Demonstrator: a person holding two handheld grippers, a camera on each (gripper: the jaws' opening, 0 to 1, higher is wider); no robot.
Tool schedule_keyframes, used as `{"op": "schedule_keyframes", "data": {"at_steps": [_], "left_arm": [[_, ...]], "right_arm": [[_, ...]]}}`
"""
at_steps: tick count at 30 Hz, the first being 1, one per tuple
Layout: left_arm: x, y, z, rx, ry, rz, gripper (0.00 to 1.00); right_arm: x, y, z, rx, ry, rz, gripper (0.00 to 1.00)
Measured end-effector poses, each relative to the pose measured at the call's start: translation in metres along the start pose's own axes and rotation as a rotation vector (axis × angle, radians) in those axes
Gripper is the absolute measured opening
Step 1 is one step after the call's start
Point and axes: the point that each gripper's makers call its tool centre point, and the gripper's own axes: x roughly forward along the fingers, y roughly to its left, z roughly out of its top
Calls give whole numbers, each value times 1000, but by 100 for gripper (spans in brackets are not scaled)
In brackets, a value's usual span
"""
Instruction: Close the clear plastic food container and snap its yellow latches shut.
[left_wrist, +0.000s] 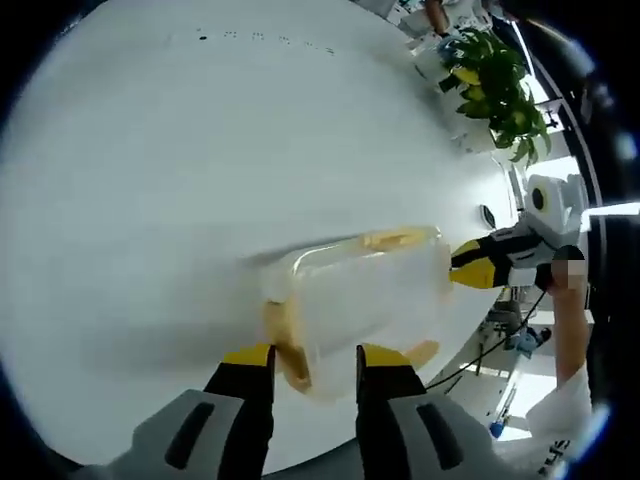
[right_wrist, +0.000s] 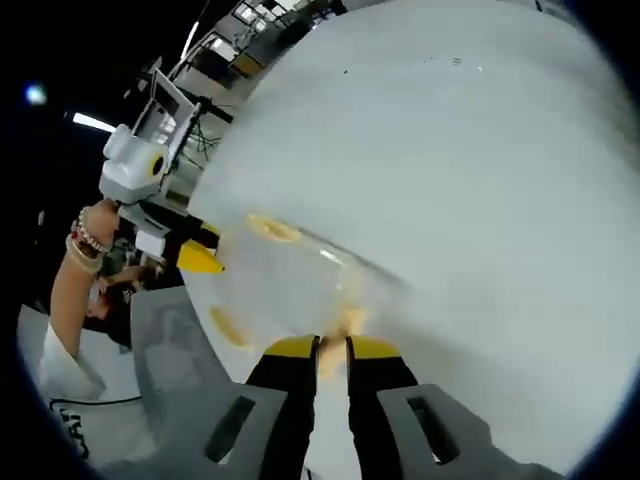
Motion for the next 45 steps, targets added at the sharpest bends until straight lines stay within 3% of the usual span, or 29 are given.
{"op": "schedule_keyframes", "data": {"at_steps": [11, 13, 14, 15, 23, 30, 33, 39, 45], "left_arm": [[0, 1, 1, 7, -21, 4, 23], [1, 2, 1, -2, -31, -15, 23], [2, -7, 5, 7, -52, -74, 21], [0, 4, 0, -11, -32, -29, 21], [2, 0, 1, -1, -33, -30, 21], [2, 0, 0, 8, -66, -38, 22], [1, 0, -1, 10, -81, -36, 22], [2, -1, 0, 9, -105, -55, 22], [2, -2, 1, 8, -93, -48, 22]], "right_arm": [[2, -2, 2, -30, 11, 7, 6], [2, -2, 2, -23, -1, 9, 6], [2, -3, 3, -18, -6, 13, 6], [2, -3, 2, -15, -5, 13, 6], [1, -3, 2, -1, -11, 14, 6], [0, 1, 2, -93, 28, -83, 5], [0, 1, 1, -64, 46, -108, 5], [1, 2, -6, 13, 71, -62, 6], [0, 2, -7, 13, 61, -64, 6]]}}
